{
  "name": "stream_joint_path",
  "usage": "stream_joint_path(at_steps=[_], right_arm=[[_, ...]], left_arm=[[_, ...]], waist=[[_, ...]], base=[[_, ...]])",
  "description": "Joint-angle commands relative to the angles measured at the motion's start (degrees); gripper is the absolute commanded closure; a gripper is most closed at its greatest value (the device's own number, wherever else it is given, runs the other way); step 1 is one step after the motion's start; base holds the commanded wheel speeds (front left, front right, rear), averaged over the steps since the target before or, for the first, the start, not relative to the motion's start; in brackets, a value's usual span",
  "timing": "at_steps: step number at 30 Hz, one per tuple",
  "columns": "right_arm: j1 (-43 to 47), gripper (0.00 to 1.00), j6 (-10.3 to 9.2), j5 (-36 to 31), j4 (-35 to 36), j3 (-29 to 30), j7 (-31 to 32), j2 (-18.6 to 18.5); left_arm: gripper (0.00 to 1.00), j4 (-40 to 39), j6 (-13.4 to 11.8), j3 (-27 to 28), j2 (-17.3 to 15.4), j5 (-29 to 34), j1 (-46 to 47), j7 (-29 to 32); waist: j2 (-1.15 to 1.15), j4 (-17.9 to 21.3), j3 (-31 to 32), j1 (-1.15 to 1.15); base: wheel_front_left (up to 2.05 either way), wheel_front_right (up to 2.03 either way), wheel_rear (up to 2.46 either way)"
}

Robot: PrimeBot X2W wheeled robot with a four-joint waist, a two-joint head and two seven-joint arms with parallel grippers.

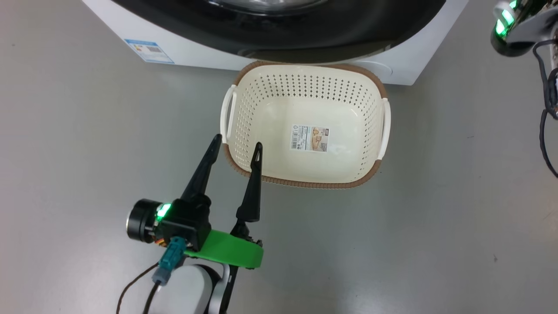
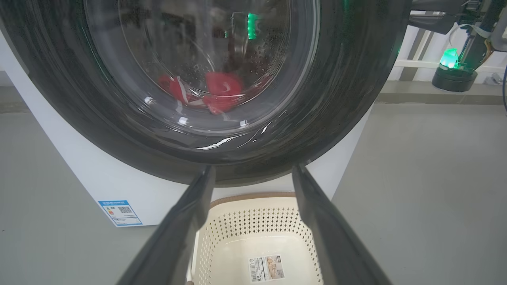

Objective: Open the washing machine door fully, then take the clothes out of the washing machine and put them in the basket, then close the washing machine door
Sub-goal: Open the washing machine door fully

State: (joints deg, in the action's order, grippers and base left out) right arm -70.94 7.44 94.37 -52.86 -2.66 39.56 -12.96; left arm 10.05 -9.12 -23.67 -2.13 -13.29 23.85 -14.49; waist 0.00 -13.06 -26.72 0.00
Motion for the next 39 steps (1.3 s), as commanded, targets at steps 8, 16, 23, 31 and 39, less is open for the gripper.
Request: stream_joint_path(at_steps=[8, 16, 23, 31, 39], right_arm=[[3.45, 1.00, 0.05, 1.44, 2.51, -0.57, 3.97, 1.89], [6.09, 1.00, 0.05, 1.48, 3.35, -0.51, 5.43, 2.30], [7.31, 1.00, 0.05, 1.14, 3.62, -0.06, 4.20, 2.99], [8.58, 1.00, 0.05, 1.00, 3.98, 0.28, 3.87, 4.17], [10.95, 1.00, 0.05, 1.69, 4.52, 0.77, 6.14, 4.71]], left_arm=[[0.00, 0.12, -0.26, 1.79, -0.75, 0.04, 0.06, -0.51], [0.00, 1.04, -0.14, 1.79, -0.75, 0.07, -0.64, -0.51], [0.00, 1.49, -0.02, 1.65, -0.75, 0.02, -0.94, -0.51], [0.00, 1.78, -0.03, 1.44, -0.75, -0.08, -0.99, -0.51], [0.00, 2.79, 0.09, 1.66, -0.75, -0.03, -1.56, -0.51]], waist=[[0.00, 0.72, 1.62, 0.00], [0.00, 1.11, 3.26, 0.00], [0.00, 1.10, 3.99, 0.00], [0.00, 0.81, 4.42, 0.00], [0.00, 0.82, 6.30, 0.00]], base=[[0.00, 0.00, 0.00], [0.00, 0.00, 0.00], [0.00, 0.00, 0.00], [0.00, 0.00, 0.00], [0.00, 0.00, 0.00]])
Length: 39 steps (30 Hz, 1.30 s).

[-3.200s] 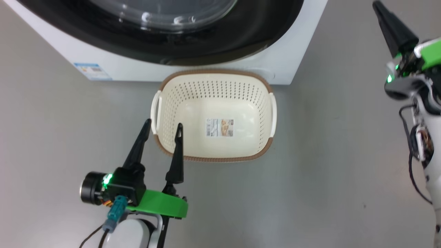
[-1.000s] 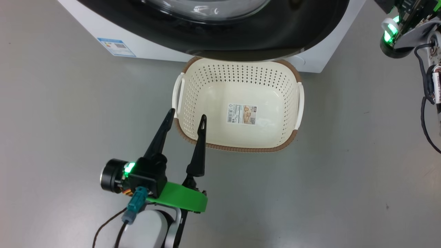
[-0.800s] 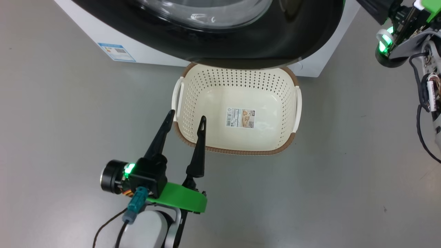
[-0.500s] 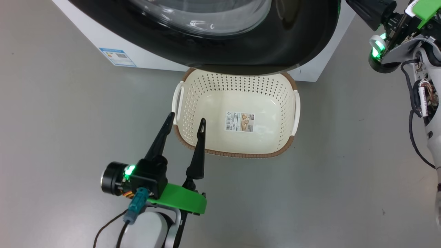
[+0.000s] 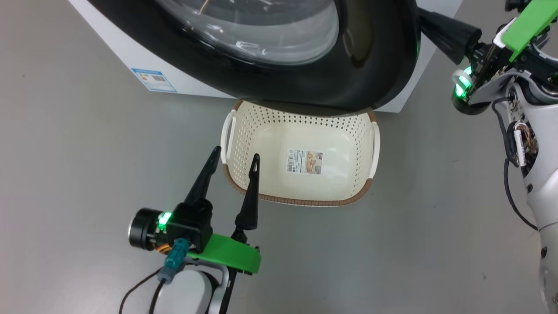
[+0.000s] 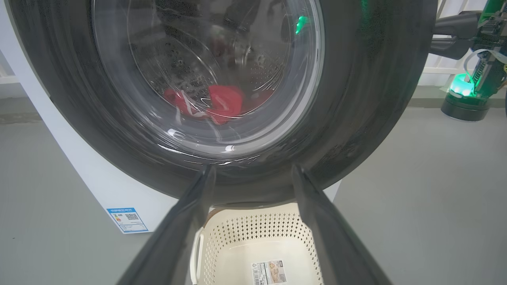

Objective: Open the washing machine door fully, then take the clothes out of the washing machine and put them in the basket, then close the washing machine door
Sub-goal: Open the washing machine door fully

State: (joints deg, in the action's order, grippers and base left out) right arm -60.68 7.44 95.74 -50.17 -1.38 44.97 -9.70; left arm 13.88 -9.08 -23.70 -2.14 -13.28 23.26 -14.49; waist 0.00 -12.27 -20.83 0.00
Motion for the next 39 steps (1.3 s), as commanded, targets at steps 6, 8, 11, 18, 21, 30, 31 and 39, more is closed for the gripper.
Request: stream_joint_path(at_steps=[6, 8, 11, 18, 21, 30, 31, 39], right_arm=[[3.53, 1.00, 0.05, 0.10, 3.17, -0.88, 2.11, 2.19], [4.49, 1.00, 0.05, 0.18, 3.58, -0.81, 2.35, 2.49], [5.86, 1.00, 0.05, 0.19, 4.11, -0.92, 2.87, 2.98], [8.89, 1.00, 0.05, 0.34, 5.19, -0.55, 2.78, 3.97], [9.72, 1.00, 0.05, 0.65, 5.65, 0.38, 1.67, 4.29], [12.93, 1.00, 0.05, 1.82, 9.68, 4.75, -3.28, 5.08], [13.68, 1.00, 0.05, 2.28, 10.65, 5.64, -3.79, 5.21], [23.21, 0.00, 0.05, 1.59, 19.10, 9.65, -7.00, 6.00]], left_arm=[[0.00, 0.03, 0.47, 2.15, -0.74, 0.10, -2.01, -0.51], [0.00, 0.45, 0.68, 2.34, -0.74, 0.14, -2.37, -0.51], [0.00, 1.00, 0.93, 2.65, -0.74, 0.18, -2.85, -0.51], [0.00, 1.79, 1.32, 3.06, -0.74, 0.15, -3.89, -0.51], [0.00, 2.06, 1.37, 3.18, -0.74, 0.16, -4.17, -0.51], [0.00, 2.82, 1.67, 3.69, -0.74, 0.17, -4.49, -0.51], [0.00, 2.89, 1.71, 3.76, -0.74, 0.15, -4.52, -0.51], [0.00, 3.30, 1.87, 4.99, -0.74, 0.17, -5.04, -0.51]], waist=[[0.00, 0.28, 2.46, 0.00], [0.00, 0.31, 3.10, 0.00], [0.00, 0.38, 4.01, 0.00], [0.00, 0.35, 5.69, 0.00], [0.00, 0.42, 6.23, 0.00], [0.00, 1.15, 7.25, 0.00], [0.00, 1.26, 7.37, 0.00], [0.00, 2.73, 8.37, 0.00]], base=[[0.00, 0.00, 0.00], [0.00, 0.00, 0.00], [0.00, 0.00, 0.00], [0.00, 0.00, 0.00], [0.00, 0.00, 0.00], [0.00, 0.00, 0.00], [0.00, 0.00, 0.00], [0.00, 0.00, 0.00]])
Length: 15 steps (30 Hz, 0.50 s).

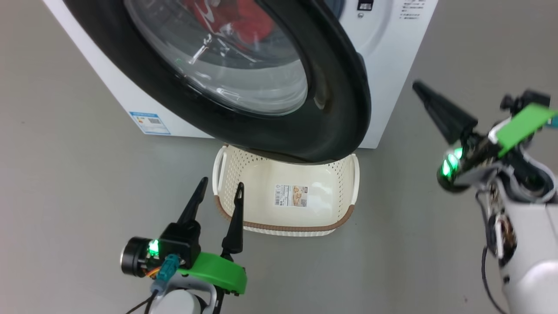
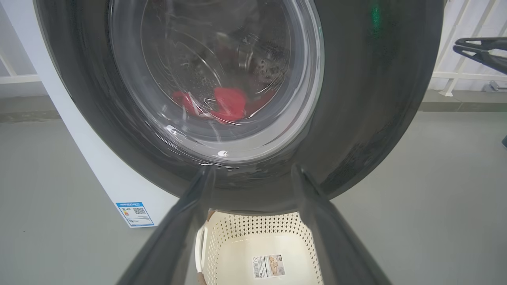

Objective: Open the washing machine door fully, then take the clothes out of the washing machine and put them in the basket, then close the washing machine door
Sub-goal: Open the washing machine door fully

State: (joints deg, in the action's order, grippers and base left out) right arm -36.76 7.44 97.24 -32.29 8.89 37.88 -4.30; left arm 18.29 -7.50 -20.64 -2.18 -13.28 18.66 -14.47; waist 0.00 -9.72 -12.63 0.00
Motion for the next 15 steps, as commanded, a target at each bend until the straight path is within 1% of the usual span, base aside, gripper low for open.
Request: stream_joint_path(at_steps=[1, 8, 11, 15], right_arm=[[0.75, 0.00, 0.05, -0.55, 2.26, -0.56, -0.35, 0.68], [10.71, 0.00, 0.05, -4.29, 8.89, -1.47, -3.86, 1.18], [14.90, 0.00, 0.05, -6.72, 11.88, -2.30, -7.22, 1.28], [20.60, 0.00, 0.05, -11.28, 16.25, -4.85, -11.73, 1.33]], left_arm=[[0.00, -1.08, 0.30, 2.14, -0.70, 0.20, -0.59, -0.52], [0.00, -0.82, 0.44, 3.61, -0.70, 0.81, -2.10, -0.52], [0.00, -0.63, 0.58, 4.22, -0.70, 0.97, -2.72, -0.52], [0.00, -0.45, 0.73, 5.10, -0.70, 1.20, -3.44, -0.52]], waist=[[0.00, 0.37, 0.37, 0.00], [0.00, 1.37, 1.57, 0.00], [0.00, 1.61, 2.31, 0.00], [0.00, 2.02, 3.20, 0.00]], base=[[0.00, 0.00, 0.00], [0.00, 0.00, 0.00], [0.00, 0.00, 0.00], [0.00, 0.00, 0.00]])
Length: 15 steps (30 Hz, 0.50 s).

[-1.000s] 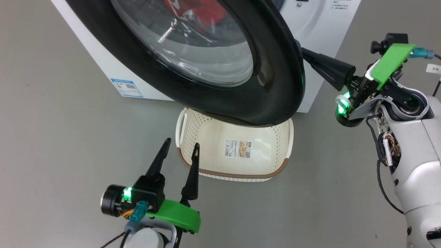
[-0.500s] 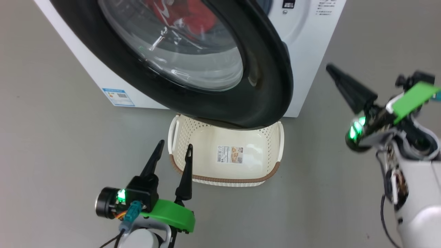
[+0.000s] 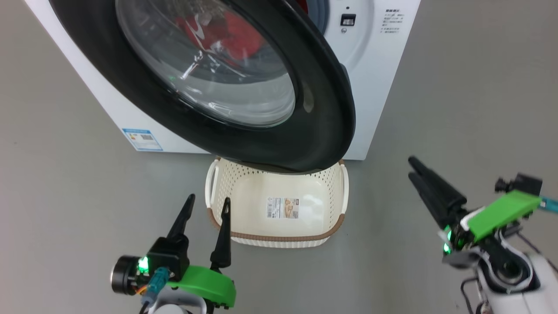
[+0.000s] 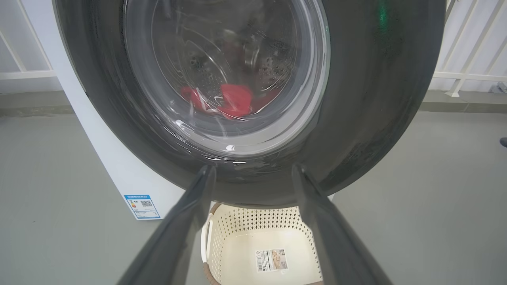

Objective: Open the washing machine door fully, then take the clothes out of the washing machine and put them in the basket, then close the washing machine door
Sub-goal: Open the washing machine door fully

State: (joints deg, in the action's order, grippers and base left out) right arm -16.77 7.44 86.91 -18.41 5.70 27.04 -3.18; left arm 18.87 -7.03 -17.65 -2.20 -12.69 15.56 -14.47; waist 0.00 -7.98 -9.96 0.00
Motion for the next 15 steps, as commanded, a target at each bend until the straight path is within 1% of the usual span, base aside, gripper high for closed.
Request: stream_joint_path(at_steps=[1, 6, 8, 13, 15], right_arm=[[1.91, 0.00, 0.05, -1.33, 3.25, -1.94, -2.17, 0.22], [7.72, 0.00, 0.05, -4.34, 7.64, -3.98, -9.19, 0.25], [9.69, 0.00, 0.05, -6.50, 9.06, -4.64, -13.10, 0.21], [13.05, 0.00, 0.05, -13.32, 11.44, -7.75, -23.53, -1.66], [13.82, 0.00, 0.05, -16.81, 11.92, -9.01, -28.55, -3.17]], left_arm=[[0.00, -0.94, 0.27, 2.29, -0.67, 0.68, -0.58, -0.52], [0.00, -0.61, 0.41, 3.15, -0.67, 0.77, -1.75, -0.52], [0.00, -0.52, 0.51, 3.53, -0.67, 0.78, -2.19, -0.52], [0.00, -0.30, 0.69, 4.69, -0.67, 0.91, -3.39, -0.52], [0.00, -0.31, 0.72, 5.11, -0.67, 0.96, -3.86, -0.52]], waist=[[0.00, 0.39, 0.89, 0.00], [0.00, 0.99, 2.31, 0.00], [0.00, 1.18, 2.76, 0.00], [0.00, 1.83, 4.01, 0.00], [0.00, 2.09, 4.53, 0.00]], base=[[0.00, 0.00, 0.00], [0.00, 0.00, 0.00], [0.00, 0.00, 0.00], [0.00, 0.00, 0.00], [0.00, 0.00, 0.00]])
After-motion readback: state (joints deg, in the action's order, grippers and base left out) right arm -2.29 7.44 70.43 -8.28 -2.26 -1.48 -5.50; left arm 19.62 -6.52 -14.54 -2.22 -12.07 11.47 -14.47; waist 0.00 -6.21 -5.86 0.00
